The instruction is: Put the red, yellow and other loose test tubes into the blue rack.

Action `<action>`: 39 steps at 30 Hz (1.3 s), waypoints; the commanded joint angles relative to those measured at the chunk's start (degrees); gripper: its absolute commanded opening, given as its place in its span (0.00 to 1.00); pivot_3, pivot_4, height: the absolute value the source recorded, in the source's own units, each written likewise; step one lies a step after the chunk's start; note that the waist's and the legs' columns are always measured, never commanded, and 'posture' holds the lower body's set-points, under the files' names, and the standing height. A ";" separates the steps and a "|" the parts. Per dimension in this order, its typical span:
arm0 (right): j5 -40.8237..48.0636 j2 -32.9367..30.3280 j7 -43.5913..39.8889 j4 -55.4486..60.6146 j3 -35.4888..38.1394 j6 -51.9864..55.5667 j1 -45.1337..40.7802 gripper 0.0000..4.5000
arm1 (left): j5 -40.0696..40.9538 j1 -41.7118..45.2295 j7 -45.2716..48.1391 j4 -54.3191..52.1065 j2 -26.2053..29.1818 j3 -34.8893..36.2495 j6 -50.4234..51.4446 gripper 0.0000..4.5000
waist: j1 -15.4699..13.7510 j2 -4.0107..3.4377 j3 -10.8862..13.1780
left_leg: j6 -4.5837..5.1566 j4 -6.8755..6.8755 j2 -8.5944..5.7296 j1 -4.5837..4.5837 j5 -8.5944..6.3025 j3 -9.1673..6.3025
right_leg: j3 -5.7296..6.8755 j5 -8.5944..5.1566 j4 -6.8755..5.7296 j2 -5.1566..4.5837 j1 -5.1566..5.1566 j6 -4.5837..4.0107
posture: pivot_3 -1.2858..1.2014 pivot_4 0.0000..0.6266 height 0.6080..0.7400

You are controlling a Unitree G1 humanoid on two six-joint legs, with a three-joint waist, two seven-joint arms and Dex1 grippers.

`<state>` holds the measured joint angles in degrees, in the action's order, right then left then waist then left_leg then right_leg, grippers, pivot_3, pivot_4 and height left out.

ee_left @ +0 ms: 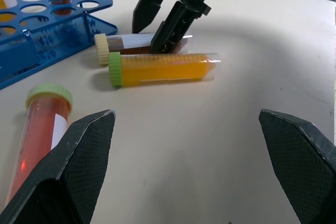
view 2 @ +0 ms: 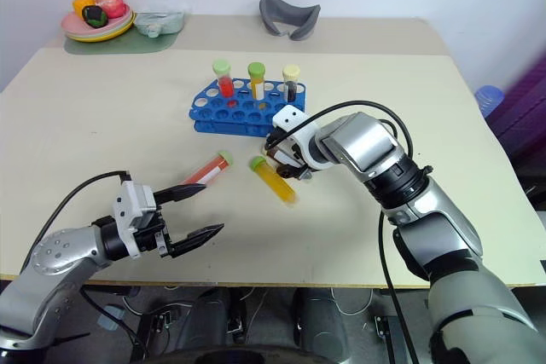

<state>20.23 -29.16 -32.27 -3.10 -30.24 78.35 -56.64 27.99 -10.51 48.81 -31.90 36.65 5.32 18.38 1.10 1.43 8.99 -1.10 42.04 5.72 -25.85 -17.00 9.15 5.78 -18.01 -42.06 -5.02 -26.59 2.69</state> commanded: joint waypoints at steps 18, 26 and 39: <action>-2.42 -3.74 -4.57 3.06 -3.32 4.07 -1.05 1.00 | -0.52 0.45 -0.83 -0.32 -0.67 -0.07 -2.13 0.99 | -0.14 -0.02 0.01 | 0.23 0.00 0.00 0.00 -0.13 -0.01 | 0.02 0.00 0.01 -0.03 0.01 0.00 | 0.52 0.24 0.54; -2.89 -3.59 -4.07 3.36 -3.45 4.44 -0.81 0.94 | -0.63 1.06 -0.61 0.14 -0.64 -0.29 -2.11 1.00 | -0.12 -0.02 0.01 | 0.24 0.00 0.01 0.00 -0.14 -0.02 | 0.04 0.00 0.01 -0.03 0.01 -0.01 | 0.52 0.24 0.54; -2.98 -2.39 -2.79 3.50 -2.25 4.60 0.03 0.27 | -0.90 1.35 -0.92 0.08 -0.47 0.35 -1.82 1.00 | -0.05 -0.01 0.01 | 0.24 0.00 0.01 0.01 -0.14 -0.02 | 0.05 0.00 0.02 -0.03 0.03 -0.01 | 0.52 0.24 0.54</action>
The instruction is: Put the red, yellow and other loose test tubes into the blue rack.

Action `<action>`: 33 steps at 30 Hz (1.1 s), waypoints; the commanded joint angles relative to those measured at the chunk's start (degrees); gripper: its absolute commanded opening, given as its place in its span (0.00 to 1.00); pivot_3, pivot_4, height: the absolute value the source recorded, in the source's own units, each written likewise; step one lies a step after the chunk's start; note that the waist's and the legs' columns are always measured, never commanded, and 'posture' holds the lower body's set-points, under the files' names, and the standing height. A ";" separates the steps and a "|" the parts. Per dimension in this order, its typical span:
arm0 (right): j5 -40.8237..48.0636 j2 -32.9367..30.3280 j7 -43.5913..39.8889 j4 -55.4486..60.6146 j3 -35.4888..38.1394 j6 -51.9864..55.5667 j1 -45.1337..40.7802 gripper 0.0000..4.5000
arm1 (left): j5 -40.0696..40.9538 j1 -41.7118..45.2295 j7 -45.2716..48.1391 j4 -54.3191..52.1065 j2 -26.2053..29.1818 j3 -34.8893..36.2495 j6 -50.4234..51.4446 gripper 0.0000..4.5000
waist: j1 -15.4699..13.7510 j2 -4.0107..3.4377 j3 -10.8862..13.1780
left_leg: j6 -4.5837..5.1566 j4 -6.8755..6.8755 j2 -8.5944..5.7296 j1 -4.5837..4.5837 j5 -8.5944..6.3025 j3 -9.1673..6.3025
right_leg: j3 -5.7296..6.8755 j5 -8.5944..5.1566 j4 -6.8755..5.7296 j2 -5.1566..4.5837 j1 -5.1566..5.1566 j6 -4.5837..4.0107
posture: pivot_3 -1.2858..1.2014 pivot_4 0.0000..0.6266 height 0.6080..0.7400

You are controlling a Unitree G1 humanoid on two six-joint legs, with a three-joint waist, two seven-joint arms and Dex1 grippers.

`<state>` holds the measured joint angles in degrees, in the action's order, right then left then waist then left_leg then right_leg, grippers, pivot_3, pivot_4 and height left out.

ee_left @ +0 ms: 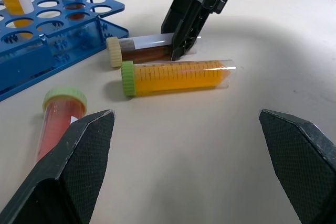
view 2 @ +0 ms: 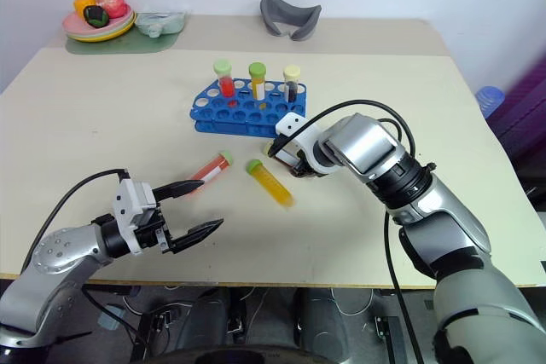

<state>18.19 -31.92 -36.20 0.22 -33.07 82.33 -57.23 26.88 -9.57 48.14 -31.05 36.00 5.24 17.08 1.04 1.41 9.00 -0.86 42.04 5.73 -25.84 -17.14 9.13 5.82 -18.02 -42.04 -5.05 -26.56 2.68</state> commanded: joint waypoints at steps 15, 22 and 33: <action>0.14 -5.33 -3.27 4.74 -2.89 -1.07 0.34 0.27 | 0.03 1.24 -0.02 -0.28 0.30 -0.06 -0.46 1.00 | -0.17 -0.02 0.02 | 0.02 0.00 0.00 -0.03 -0.01 -0.01 | 0.01 0.00 0.02 -0.04 -0.01 0.00 | 0.52 0.24 0.54; 0.32 -4.24 -3.32 3.12 -2.39 1.56 -0.74 0.87 | 0.08 1.34 0.02 -0.28 0.26 -0.16 -0.39 1.00 | 0.01 -0.03 0.02 | 0.02 -0.03 0.01 -0.03 -0.01 0.00 | 0.01 0.00 0.03 -0.01 -0.02 0.00 | 0.52 0.24 0.54; -0.33 -2.04 -2.22 -2.02 -3.04 4.63 -3.04 0.87 | -0.14 1.96 0.29 0.25 0.10 -0.58 -0.59 1.00 | 0.04 -0.03 0.02 | 0.02 -0.04 0.02 -0.02 -0.01 0.00 | 0.02 0.00 0.04 -0.01 -0.02 0.00 | 0.52 0.24 0.54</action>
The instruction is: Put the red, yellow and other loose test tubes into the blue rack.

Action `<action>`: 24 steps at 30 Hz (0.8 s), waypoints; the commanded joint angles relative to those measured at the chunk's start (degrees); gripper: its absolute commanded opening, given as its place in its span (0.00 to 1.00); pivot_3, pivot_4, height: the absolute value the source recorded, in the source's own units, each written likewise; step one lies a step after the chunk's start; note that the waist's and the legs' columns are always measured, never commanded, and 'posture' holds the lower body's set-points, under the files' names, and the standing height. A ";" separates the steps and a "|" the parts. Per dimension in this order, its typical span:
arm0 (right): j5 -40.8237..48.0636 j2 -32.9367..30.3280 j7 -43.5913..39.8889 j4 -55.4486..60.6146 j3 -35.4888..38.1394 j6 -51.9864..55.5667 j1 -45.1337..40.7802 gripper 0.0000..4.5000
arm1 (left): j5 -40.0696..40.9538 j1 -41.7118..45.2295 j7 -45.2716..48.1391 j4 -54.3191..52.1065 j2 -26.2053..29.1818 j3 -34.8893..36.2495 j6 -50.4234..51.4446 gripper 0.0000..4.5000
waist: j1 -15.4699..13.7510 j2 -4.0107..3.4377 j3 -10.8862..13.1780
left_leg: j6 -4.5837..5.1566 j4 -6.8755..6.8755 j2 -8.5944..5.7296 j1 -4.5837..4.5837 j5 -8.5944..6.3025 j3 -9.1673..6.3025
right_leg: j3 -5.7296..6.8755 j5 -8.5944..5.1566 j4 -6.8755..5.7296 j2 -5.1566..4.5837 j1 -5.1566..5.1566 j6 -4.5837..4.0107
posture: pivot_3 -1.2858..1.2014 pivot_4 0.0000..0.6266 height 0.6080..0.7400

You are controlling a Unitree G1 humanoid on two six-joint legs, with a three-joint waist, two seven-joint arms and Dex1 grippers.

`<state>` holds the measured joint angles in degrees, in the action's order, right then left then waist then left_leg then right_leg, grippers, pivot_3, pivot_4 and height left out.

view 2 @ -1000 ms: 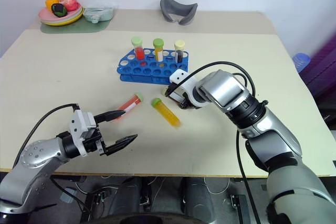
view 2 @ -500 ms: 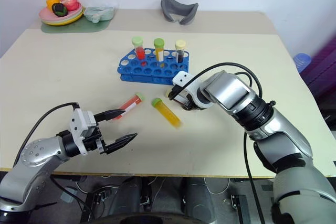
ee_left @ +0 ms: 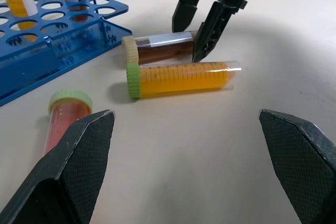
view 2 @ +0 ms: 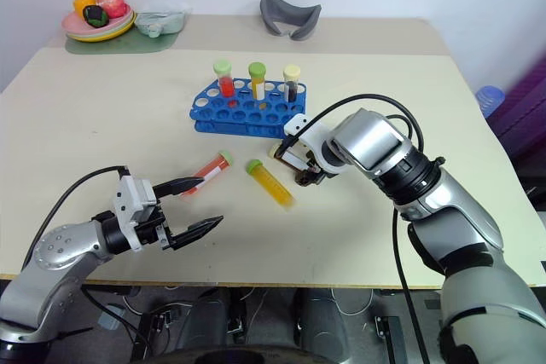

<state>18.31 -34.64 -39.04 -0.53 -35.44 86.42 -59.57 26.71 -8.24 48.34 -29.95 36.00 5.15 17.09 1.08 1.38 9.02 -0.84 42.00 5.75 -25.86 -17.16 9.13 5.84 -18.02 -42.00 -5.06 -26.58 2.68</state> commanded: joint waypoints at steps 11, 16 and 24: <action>-1.31 2.13 1.84 -3.66 -0.68 -0.42 -0.40 0.76 | -0.23 0.90 -0.33 -0.76 0.07 -1.13 -0.75 1.00 | 0.13 0.03 -0.04 | 0.00 0.00 0.02 0.12 0.00 -0.01 | 0.00 0.00 0.00 0.03 0.09 0.00 | 0.52 0.24 0.54; -1.36 2.45 1.98 -4.22 0.03 -0.34 -0.73 0.25 | -0.25 0.84 -0.26 -0.66 0.07 -1.17 -0.88 1.00 | 0.09 0.02 -0.04 | 0.00 0.00 0.03 0.14 0.00 -0.01 | 0.00 0.00 -0.01 0.02 0.10 0.00 | 0.52 0.24 0.54; -1.43 0.79 1.32 0.26 0.71 -2.96 -0.60 0.19 | -0.30 0.82 -0.37 -0.73 0.21 -0.95 -0.82 1.00 | 0.08 -0.02 -0.02 | 0.00 0.00 0.03 0.12 0.00 -0.01 | 0.00 0.00 0.00 0.01 0.10 0.00 | 0.52 0.24 0.54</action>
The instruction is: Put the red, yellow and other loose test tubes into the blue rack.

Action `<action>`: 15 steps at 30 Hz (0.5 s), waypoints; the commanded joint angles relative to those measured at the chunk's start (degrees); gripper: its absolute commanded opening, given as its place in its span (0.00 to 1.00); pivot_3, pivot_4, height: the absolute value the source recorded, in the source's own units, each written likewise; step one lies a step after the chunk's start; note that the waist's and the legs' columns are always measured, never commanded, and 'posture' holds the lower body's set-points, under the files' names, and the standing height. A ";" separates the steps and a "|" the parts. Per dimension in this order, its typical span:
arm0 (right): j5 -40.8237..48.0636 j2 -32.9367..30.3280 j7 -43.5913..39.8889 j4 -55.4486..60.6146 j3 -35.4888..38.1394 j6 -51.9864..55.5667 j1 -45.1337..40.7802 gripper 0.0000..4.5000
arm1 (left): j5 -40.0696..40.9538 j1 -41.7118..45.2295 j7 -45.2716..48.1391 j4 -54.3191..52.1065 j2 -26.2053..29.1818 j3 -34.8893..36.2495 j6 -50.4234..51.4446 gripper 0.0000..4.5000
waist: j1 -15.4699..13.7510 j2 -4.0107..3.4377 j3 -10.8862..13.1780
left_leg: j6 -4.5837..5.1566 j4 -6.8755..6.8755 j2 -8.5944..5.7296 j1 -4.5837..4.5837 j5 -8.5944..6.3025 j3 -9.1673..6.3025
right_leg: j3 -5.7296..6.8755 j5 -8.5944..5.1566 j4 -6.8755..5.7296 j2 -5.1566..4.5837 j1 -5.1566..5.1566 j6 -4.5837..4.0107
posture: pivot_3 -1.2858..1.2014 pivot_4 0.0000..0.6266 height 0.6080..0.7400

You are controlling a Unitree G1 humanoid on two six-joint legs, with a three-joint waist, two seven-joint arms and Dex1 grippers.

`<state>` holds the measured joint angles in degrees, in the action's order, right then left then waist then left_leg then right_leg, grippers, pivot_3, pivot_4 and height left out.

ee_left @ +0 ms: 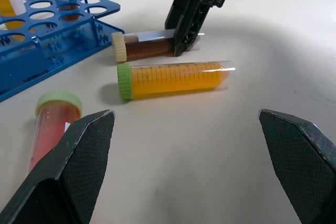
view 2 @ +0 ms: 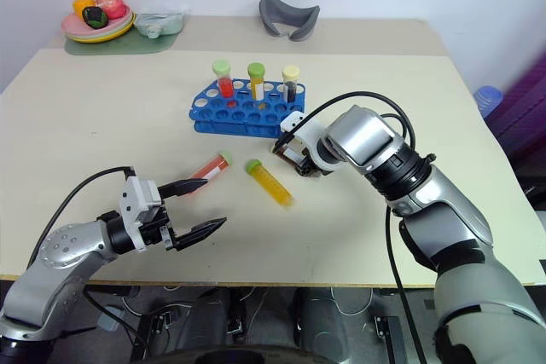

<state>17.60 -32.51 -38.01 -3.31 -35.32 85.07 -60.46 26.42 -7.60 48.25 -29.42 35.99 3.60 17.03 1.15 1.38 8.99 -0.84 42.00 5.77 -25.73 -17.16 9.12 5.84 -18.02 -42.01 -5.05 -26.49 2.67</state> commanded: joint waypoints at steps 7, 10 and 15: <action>5.30 -4.52 -5.25 20.58 14.97 -15.81 6.53 0.19 | 1.18 -0.47 -5.09 -1.33 -1.33 5.26 -0.12 1.00 | -0.20 -0.12 0.09 | -0.27 0.01 -0.01 -0.61 0.16 -0.04 | 0.03 0.01 0.01 0.01 -0.49 0.01 | 0.52 0.24 0.54; 6.29 2.70 -0.72 19.63 24.12 -24.08 10.67 0.19 | 2.63 1.46 -9.01 -0.04 -4.25 7.23 0.42 1.00 | -0.11 -0.10 0.08 | -0.29 0.01 -0.01 -0.59 0.17 -0.05 | 0.05 0.01 0.01 0.03 -0.47 0.02 | 0.52 0.24 0.54; 3.47 11.41 3.89 16.68 28.21 -40.66 15.04 0.19 | 4.04 4.31 -12.25 0.39 -7.31 7.67 1.81 1.00 | -0.33 -0.09 0.08 | -0.30 0.09 -0.05 -0.58 0.19 -0.10 | 0.15 0.02 -0.01 0.01 -0.36 0.03 | 0.52 0.24 0.54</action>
<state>21.52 -22.22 -35.49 13.11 -9.71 49.68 -45.32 29.33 -3.90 36.70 -27.81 28.94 10.42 18.74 0.83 1.29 9.07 -1.13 42.12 5.72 -26.32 -16.97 9.02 6.01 -18.00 -42.01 -5.04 -26.83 2.70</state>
